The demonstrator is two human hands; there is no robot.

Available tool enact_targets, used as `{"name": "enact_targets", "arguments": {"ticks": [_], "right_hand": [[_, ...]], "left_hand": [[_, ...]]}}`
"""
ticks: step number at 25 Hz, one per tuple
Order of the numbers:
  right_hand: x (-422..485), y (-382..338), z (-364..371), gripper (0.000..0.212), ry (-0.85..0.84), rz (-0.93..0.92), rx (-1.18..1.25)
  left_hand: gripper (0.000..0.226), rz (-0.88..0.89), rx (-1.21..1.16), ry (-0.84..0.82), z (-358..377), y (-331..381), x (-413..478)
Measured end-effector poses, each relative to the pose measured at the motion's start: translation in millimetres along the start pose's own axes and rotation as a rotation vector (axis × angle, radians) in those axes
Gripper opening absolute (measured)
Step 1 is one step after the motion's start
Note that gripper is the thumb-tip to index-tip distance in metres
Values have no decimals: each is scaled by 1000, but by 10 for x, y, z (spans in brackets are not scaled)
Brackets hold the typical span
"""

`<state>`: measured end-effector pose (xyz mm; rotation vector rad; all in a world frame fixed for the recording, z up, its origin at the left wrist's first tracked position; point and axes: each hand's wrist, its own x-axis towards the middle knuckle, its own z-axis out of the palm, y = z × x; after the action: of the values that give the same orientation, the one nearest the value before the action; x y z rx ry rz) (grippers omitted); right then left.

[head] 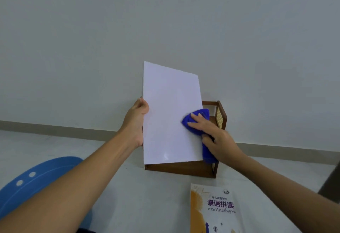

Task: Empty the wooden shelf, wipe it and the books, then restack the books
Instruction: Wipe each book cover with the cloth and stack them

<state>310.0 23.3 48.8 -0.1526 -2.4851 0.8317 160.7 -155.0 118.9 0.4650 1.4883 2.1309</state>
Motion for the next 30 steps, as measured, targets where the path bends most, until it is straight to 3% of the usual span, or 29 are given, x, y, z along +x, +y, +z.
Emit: {"name": "enact_targets", "arguments": {"ticks": [4, 10, 14, 17, 21, 26, 30], "right_hand": [[123, -116, -110, 59, 116, 68, -78], [-18, -404, 267, 52, -147, -373, -250], [133, -352, 159, 52, -33, -183, -350], [267, -375, 69, 52, 117, -40, -269], [417, -407, -55, 53, 243, 42, -274], [529, -347, -237, 52, 454, 198, -113], [436, -167, -312, 52, 559, 311, 1]], "left_hand": [[18, 6, 30, -75, 141, -34, -64], [26, -13, -16, -72, 146, -84, -51], [23, -50, 2, -128, 197, -134, -107], [19, -65, 41, -222, 274, -173, -138], [26, -64, 118, -290, 346, -173, -180], [20, 41, 198, -367, 398, -120, -185], [34, 41, 205, -390, 364, -105, -135]]}}
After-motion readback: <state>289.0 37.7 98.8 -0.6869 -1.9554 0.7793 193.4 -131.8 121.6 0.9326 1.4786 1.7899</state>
